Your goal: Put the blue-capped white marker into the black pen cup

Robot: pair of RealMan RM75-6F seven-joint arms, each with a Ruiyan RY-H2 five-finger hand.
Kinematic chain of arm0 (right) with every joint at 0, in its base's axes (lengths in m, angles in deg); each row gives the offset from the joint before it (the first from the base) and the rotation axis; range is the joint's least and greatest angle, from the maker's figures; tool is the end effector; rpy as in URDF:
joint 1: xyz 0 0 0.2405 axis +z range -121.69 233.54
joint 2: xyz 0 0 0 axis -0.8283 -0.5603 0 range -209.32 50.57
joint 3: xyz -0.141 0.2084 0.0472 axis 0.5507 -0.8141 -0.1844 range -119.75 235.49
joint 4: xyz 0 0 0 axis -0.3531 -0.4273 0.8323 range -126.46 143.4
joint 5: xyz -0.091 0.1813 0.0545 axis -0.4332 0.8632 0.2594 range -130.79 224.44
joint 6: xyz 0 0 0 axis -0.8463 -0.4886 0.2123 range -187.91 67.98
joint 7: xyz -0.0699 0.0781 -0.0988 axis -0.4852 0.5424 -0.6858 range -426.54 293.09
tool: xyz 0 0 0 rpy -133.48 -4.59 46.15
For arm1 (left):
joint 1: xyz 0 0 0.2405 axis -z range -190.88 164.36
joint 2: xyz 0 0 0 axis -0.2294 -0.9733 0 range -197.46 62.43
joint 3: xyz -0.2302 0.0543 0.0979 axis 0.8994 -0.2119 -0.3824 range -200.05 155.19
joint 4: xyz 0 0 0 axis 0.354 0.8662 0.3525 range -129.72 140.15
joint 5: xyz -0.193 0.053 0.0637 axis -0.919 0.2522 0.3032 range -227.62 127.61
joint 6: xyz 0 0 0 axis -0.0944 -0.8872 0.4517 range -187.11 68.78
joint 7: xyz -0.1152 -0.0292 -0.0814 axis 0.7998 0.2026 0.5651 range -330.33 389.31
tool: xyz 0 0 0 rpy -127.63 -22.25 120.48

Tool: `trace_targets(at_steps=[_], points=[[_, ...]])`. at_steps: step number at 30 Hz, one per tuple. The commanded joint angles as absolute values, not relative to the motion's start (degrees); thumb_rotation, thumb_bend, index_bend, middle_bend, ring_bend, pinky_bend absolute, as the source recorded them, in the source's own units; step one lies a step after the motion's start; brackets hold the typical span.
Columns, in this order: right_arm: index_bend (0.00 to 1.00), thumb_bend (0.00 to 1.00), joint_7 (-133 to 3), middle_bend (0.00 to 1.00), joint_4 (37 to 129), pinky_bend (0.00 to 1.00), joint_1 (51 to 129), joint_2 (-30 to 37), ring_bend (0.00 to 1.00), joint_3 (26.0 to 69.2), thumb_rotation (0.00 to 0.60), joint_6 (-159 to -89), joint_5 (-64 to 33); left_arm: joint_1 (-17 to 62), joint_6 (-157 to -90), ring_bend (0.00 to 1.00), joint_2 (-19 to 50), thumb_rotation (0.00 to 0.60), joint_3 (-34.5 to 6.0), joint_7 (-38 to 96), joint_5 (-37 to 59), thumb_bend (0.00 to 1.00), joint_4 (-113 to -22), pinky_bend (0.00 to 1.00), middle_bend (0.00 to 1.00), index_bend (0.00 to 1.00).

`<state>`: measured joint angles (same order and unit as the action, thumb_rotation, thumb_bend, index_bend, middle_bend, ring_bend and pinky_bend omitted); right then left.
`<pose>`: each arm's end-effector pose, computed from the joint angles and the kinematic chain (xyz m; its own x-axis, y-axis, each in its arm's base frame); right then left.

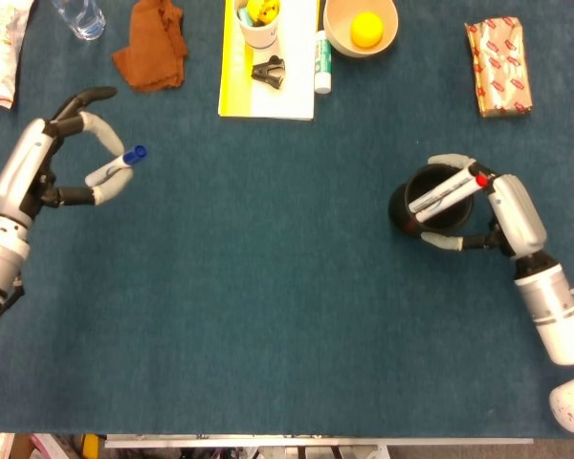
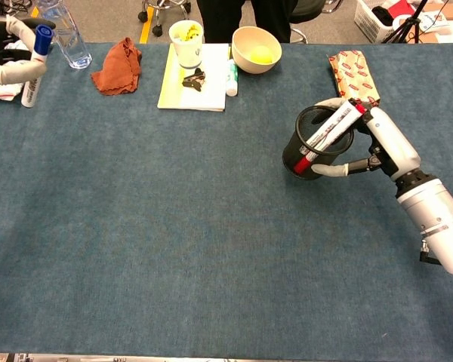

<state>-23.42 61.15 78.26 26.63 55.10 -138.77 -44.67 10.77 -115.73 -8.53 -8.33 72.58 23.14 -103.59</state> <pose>-0.2491 -0.2649 -0.0464 -0.3070 -0.2467 0.9192 -0.8964 -0.2496 -0.3663 -0.1964 0.2859 0.1283 -0.5120 0.3392 0.7892 0.8453 0.0358 0.5330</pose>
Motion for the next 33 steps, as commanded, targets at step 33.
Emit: trace_targets(at_steps=[33], points=[[0.41, 0.0, -20.78, 0.53, 54.29, 0.45, 85.57, 34.38, 0.48, 53.7, 0.6, -132.6, -44.14, 20.6, -111.24, 0.07, -3.69, 0.6, -2.74, 69.45, 18.37, 0.51, -110.56, 0.15, 0.16, 0.65]])
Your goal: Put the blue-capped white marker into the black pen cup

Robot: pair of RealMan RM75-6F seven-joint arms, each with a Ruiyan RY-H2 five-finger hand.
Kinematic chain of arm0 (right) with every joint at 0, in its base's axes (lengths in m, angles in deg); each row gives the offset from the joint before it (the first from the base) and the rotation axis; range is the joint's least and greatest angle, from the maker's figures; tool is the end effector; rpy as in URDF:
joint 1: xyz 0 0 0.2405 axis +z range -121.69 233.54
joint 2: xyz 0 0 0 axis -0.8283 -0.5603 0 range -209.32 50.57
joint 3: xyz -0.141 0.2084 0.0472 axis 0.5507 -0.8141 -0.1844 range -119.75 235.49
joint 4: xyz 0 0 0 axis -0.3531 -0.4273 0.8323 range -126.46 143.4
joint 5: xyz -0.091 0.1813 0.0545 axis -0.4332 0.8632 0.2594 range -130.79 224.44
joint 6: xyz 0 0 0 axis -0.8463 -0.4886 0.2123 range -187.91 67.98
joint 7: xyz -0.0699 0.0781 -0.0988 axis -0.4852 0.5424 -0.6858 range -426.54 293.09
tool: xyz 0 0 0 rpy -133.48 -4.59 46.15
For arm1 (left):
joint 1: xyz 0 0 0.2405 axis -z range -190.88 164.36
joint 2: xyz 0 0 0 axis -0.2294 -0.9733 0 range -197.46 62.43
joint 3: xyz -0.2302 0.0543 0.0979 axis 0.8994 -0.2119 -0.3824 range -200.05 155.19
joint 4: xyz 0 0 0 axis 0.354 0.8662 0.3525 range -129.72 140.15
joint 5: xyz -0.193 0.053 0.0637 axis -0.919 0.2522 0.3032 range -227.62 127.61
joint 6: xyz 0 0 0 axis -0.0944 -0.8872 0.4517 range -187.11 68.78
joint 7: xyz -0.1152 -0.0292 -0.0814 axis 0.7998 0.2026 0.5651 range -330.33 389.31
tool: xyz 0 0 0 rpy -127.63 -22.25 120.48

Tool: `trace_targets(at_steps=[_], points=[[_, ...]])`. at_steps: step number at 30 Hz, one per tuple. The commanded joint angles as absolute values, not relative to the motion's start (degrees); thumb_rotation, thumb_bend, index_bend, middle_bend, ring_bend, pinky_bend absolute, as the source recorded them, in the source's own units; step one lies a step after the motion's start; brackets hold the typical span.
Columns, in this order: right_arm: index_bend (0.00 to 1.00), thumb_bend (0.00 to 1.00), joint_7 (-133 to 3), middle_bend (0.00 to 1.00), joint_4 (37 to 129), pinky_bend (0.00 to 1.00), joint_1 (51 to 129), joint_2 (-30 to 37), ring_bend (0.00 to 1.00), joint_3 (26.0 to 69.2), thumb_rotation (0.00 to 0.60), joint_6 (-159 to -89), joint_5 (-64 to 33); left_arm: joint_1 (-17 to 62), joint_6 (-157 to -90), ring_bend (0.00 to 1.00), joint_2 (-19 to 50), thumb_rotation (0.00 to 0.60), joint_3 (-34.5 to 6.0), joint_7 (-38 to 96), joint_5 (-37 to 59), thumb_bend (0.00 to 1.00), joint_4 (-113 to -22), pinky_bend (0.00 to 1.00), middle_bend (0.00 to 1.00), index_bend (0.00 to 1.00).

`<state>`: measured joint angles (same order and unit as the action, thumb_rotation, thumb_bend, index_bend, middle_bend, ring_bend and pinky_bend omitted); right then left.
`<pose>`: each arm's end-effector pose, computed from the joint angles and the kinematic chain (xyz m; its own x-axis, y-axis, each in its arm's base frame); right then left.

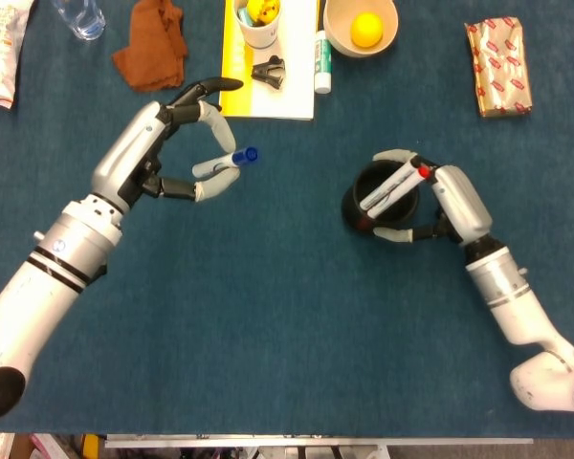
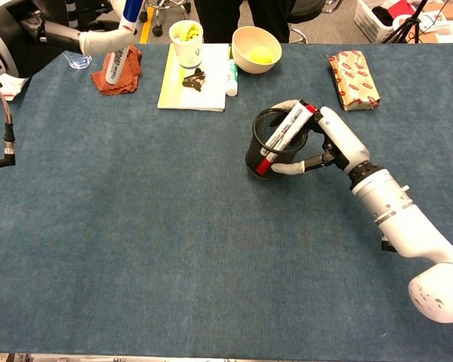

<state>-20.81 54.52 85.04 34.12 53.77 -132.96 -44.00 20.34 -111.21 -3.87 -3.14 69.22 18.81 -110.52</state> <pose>-0.2109 -0.2897 -0.0891 -0.3171 -0.3408 0.8851 -0.8735 -0.2586 -0.4125 -0.1012 0.3011 0.1017 -0.5413 0.5131 0.6662 0.7556 -0.0508 0.6531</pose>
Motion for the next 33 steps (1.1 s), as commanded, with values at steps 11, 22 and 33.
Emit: trace_targets(at_steps=[11, 22, 33], points=[[0.41, 0.0, -20.8, 0.53, 53.46, 0.45, 88.58, 36.05, 0.49, 52.67, 0.6, -128.88, -42.95, 22.68, -111.36, 0.07, -1.99, 0.6, -0.75, 69.34, 17.04, 0.51, -110.43, 0.15, 0.17, 0.67], [0.41, 0.0, -20.44, 0.54, 49.81, 0.45, 90.71, 38.38, 0.49, 52.1, 0.6, -126.82, -42.18, 24.33, -110.68, 0.07, -0.8, 0.6, 0.13, 68.47, 15.03, 0.51, -111.33, 0.15, 0.17, 0.67], [0.41, 0.0, -20.21, 0.54, 49.03, 0.45, 93.43, 38.84, 0.49, 51.48, 0.6, -128.2, -43.25, 25.12, -110.16, 0.07, -0.41, 0.6, 0.64, 68.41, 14.65, 0.51, -112.37, 0.15, 0.17, 0.67]])
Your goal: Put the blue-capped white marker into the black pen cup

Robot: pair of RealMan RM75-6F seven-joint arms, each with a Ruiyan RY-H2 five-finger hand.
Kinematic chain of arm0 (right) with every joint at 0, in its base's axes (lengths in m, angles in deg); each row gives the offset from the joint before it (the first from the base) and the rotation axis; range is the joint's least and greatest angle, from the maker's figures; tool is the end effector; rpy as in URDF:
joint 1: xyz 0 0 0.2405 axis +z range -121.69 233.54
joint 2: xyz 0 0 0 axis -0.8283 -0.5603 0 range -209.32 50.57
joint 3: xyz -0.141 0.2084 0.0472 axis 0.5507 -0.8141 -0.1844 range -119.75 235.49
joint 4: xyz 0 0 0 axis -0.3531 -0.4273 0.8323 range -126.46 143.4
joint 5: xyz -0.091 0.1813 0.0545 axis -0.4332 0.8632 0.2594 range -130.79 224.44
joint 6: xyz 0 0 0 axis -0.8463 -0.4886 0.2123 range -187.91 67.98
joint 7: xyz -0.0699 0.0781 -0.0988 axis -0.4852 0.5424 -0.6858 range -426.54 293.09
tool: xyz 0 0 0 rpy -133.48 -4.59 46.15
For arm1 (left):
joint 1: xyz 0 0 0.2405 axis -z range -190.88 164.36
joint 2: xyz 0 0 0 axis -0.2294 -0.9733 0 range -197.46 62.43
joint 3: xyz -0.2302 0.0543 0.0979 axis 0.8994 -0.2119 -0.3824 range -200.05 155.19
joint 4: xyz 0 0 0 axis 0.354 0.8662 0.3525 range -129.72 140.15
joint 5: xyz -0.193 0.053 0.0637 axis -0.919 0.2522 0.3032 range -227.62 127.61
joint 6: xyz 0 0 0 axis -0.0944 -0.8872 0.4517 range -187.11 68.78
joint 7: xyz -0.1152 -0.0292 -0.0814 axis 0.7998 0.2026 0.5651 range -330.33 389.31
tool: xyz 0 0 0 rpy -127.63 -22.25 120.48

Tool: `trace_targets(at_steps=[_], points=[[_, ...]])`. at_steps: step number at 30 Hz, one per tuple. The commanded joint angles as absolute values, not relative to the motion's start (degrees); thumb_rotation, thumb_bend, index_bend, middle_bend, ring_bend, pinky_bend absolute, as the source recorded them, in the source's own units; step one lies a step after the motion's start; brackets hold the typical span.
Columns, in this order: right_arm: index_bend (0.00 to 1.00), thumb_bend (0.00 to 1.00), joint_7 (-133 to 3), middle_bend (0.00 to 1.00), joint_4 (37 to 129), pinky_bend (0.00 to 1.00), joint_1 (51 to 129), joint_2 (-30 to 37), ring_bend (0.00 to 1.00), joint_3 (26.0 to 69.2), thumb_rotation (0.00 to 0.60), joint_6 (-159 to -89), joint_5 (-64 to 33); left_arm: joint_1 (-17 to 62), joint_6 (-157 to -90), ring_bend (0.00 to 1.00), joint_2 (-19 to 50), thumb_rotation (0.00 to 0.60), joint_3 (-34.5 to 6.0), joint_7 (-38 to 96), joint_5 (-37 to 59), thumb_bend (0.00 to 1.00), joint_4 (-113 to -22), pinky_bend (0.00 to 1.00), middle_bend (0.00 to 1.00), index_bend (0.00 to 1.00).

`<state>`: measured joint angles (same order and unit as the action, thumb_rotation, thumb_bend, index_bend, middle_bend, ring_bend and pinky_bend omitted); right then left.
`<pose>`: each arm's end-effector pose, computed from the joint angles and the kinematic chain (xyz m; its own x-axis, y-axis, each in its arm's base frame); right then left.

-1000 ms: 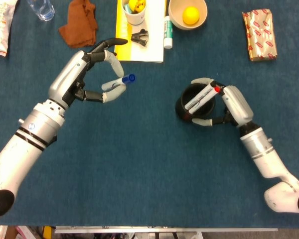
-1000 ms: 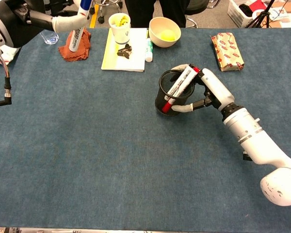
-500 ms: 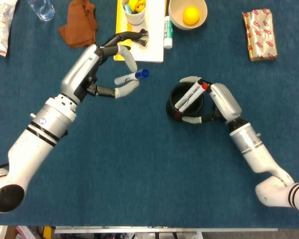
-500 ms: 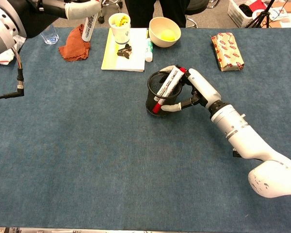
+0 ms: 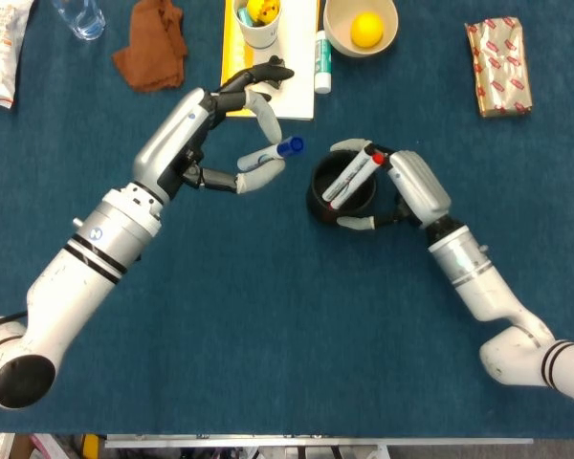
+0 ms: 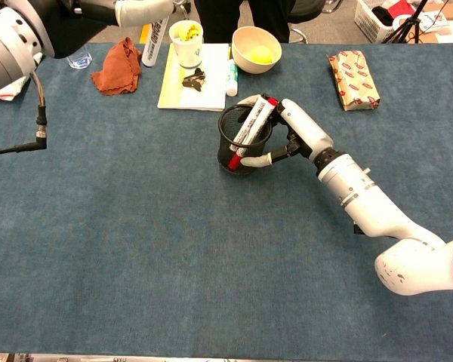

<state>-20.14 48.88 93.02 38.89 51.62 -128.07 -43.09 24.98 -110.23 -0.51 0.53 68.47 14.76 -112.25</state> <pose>-0.1710 -0.3192 -0.1127 -0.2739 -0.3932 0.8777 -0.8632 -0.3019 -0.4046 -0.0574 0.3076 0.0946 -0.5732 0.5669 0.5917 0.6829 -0.0686 0.7273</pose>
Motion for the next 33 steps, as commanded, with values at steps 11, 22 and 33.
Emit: trace_targets(at_steps=[11, 22, 33], points=[[0.42, 0.0, -20.67, 0.55, 49.83, 0.45, 95.89, 39.12, 0.49, 50.43, 0.6, -128.57, -43.22, 26.57, -110.58, 0.07, 0.72, 0.6, 1.48, 66.4, 12.37, 0.51, -113.11, 0.15, 0.17, 0.68], [0.42, 0.0, -22.53, 0.55, 53.25, 0.45, 99.63, 38.09, 0.49, 48.16, 0.6, -128.86, -43.24, 28.68, -111.41, 0.07, 1.45, 0.6, 3.48, 63.24, 8.65, 0.51, -114.21, 0.15, 0.18, 0.68], [0.42, 0.0, -26.14, 0.55, 58.77, 0.45, 102.74, 35.62, 0.5, 45.92, 0.6, -125.36, -41.26, 30.74, -114.63, 0.07, 2.85, 0.6, 5.24, 58.14, 0.64, 0.51, -115.17, 0.16, 0.19, 0.68]])
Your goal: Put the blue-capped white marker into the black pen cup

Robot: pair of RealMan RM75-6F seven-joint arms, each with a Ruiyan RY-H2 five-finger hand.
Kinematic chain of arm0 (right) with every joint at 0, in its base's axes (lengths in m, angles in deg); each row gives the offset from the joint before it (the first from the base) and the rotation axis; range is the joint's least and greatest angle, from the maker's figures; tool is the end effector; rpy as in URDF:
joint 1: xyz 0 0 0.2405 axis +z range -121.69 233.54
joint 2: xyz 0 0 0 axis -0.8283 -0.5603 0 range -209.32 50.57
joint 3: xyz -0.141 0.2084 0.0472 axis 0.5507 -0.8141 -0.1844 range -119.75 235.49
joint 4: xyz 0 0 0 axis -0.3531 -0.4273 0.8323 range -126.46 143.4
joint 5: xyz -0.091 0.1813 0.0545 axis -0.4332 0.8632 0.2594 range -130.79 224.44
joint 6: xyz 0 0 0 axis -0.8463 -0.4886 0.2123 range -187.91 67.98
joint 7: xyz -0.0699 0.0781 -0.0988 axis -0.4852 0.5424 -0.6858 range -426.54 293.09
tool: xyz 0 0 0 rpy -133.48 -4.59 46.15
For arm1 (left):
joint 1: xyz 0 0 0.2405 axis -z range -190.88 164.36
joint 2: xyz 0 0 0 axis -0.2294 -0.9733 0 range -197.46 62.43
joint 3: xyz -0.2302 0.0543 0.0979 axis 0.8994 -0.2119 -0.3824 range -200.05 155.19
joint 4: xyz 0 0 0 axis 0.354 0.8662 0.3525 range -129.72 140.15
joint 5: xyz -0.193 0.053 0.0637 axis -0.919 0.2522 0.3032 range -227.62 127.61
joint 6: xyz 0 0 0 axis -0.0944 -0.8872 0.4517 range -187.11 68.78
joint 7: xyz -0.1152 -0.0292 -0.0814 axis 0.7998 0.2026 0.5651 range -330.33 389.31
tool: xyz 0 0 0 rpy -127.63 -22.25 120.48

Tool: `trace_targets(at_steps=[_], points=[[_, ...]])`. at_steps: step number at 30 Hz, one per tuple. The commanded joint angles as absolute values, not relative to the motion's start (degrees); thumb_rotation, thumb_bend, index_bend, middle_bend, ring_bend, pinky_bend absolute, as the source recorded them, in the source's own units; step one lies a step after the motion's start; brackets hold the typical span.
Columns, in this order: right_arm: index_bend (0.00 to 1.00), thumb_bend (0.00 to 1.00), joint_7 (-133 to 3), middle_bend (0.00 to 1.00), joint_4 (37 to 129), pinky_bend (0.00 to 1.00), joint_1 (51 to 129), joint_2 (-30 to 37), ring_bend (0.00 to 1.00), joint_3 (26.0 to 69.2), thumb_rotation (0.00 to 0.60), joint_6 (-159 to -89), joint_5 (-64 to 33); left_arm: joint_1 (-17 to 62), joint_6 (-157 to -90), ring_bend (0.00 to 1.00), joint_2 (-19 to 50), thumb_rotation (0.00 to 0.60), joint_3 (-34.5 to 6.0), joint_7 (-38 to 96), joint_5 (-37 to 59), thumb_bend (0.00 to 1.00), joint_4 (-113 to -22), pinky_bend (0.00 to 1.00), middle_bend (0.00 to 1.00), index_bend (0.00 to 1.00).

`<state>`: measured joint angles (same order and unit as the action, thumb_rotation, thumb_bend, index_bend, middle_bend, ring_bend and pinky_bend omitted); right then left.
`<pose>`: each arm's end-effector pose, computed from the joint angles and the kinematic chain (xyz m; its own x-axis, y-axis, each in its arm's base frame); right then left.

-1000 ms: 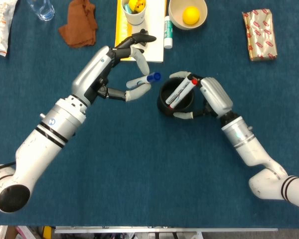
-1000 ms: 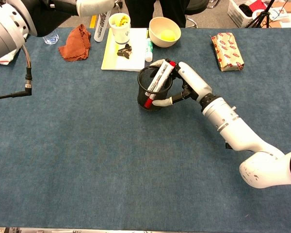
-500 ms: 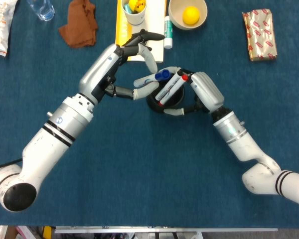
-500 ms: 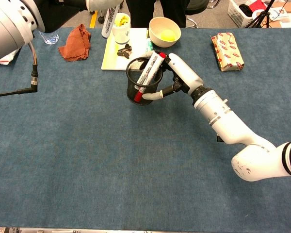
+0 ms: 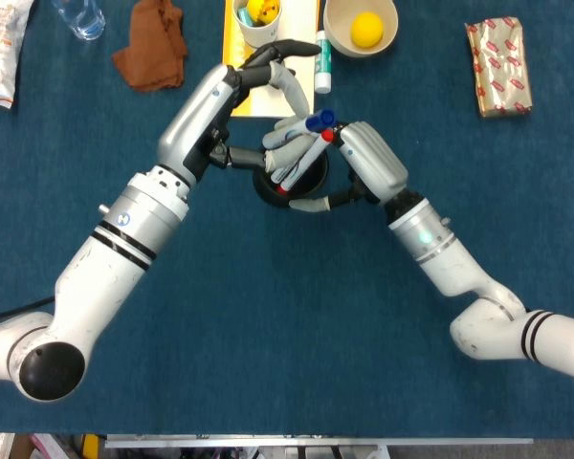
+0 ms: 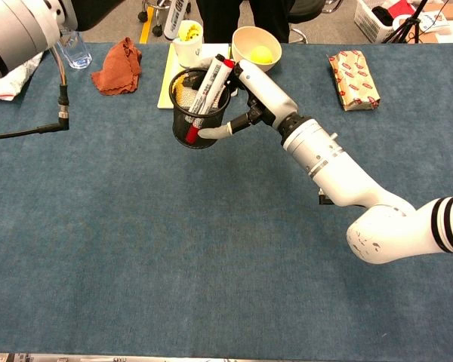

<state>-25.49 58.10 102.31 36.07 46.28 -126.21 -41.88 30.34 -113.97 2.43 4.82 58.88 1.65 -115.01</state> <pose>-0.0952 -0.3461 -0.1002 -0.2677 -0.4115 0.8712 -0.7912 -0.4221 -0.4425 -0.0220 0.3177 0.0969 -0.6133 0.5265 0.5888 0.6581 -0.0715 0.7495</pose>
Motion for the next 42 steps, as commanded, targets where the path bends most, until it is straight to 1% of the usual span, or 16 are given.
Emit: trace_targets(at_steps=[1, 7, 22, 30, 35, 42], points=[[0.42, 0.0, -26.45, 0.55, 59.02, 0.45, 102.89, 35.49, 0.5, 45.82, 0.6, -124.82, -40.91, 30.88, -114.8, 0.07, 3.03, 0.6, 5.34, 57.84, 0.24, 0.51, -115.09, 0.16, 0.19, 0.68], [0.43, 0.0, -27.15, 0.56, 59.61, 0.45, 103.44, 35.52, 0.5, 45.61, 0.6, -123.45, -39.88, 31.62, -114.45, 0.07, 3.83, 0.6, 5.34, 56.58, -0.97, 0.51, -114.25, 0.16, 0.19, 0.69], [0.43, 0.0, -27.29, 0.56, 60.74, 0.45, 104.37, 35.79, 0.5, 45.59, 0.6, -123.55, -39.66, 32.26, -113.43, 0.07, 4.94, 0.6, 5.41, 55.38, -2.27, 0.51, -114.37, 0.17, 0.19, 0.69], [0.43, 0.0, -27.2, 0.56, 60.47, 0.45, 104.43, 35.98, 0.5, 45.81, 0.6, -123.83, -39.66, 31.95, -112.12, 0.07, 4.4, 0.6, 5.6, 55.97, -1.88, 0.51, -114.32, 0.17, 0.19, 0.66], [0.43, 0.0, -27.36, 0.56, 60.14, 0.45, 104.4, 36.09, 0.5, 46.01, 0.6, -124.07, -39.72, 31.5, -111.21, 0.07, 4.16, 0.6, 5.49, 56.83, -1.0, 0.5, -114.12, 0.17, 0.19, 0.63], [0.43, 0.0, -27.18, 0.56, 59.91, 0.45, 104.41, 36.16, 0.5, 46.13, 0.6, -124.25, -39.73, 31.3, -110.48, 0.07, 4.02, 0.6, 5.56, 57.51, -0.46, 0.5, -113.85, 0.17, 0.19, 0.62]])
